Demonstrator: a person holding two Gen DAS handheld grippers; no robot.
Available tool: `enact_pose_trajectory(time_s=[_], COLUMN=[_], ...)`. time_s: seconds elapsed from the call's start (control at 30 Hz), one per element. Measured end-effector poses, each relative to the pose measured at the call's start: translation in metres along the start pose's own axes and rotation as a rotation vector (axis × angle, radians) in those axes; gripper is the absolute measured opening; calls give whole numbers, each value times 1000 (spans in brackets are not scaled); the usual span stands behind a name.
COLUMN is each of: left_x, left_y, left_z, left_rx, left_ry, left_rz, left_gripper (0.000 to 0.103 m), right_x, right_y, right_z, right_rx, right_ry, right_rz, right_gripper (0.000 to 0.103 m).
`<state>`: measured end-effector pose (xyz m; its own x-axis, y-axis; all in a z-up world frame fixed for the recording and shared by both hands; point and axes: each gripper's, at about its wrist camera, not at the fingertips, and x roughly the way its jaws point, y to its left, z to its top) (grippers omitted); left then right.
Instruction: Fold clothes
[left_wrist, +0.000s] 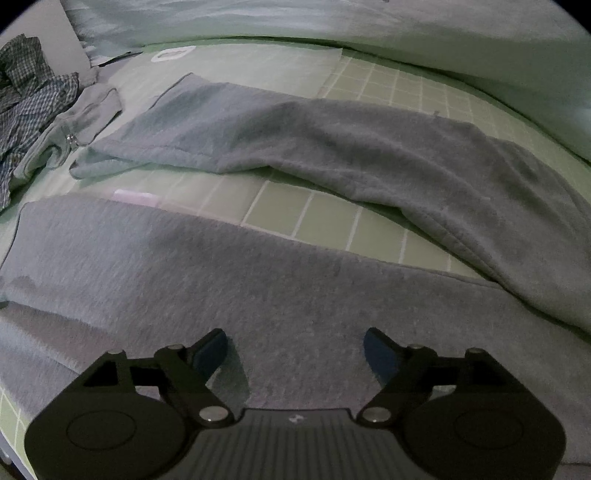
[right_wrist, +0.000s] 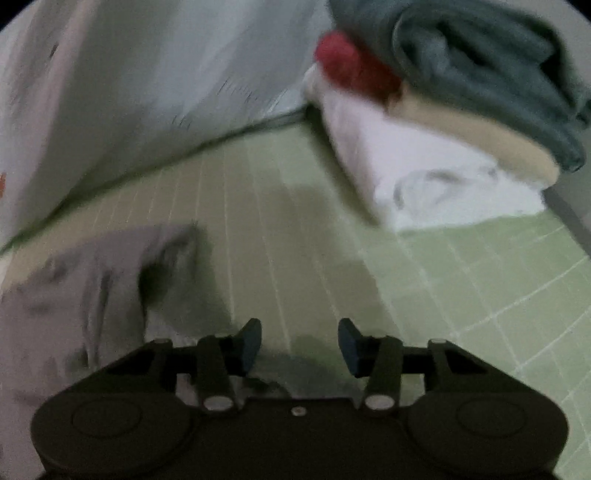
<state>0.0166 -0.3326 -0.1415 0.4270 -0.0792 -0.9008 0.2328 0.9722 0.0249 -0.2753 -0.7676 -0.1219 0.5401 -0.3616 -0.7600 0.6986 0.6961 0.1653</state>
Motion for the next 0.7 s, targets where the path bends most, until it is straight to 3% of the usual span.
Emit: enact_pose_trajectory(time_s=[0.17,0.3,0.47,0.53,0.6,0.7], left_x=[0,0,0,1,1,1], left_y=[0,1,1,2,2,2], left_z=[-1,-1,-2,-2,-3,-4], left_rx=[0,0,-2,-6,-8,-9], left_ry=[0,0,-1,-2,-4,-6], left_rz=[1,2,4,6,7,7], left_gripper=[84,84,86,89,89,89], right_x=[-1,-4,3,4,3,0], right_y=[5,8,23,20,20,24], right_z=[-20,-25,-28,-26,-24,-23], right_rx=[-46,-43,-138,-130,-142,-184], right_ry=[6,-4,3,22,40,54], right_rz=[12,8,0,25,55,81], right_gripper=[51,68,70,64,39,22])
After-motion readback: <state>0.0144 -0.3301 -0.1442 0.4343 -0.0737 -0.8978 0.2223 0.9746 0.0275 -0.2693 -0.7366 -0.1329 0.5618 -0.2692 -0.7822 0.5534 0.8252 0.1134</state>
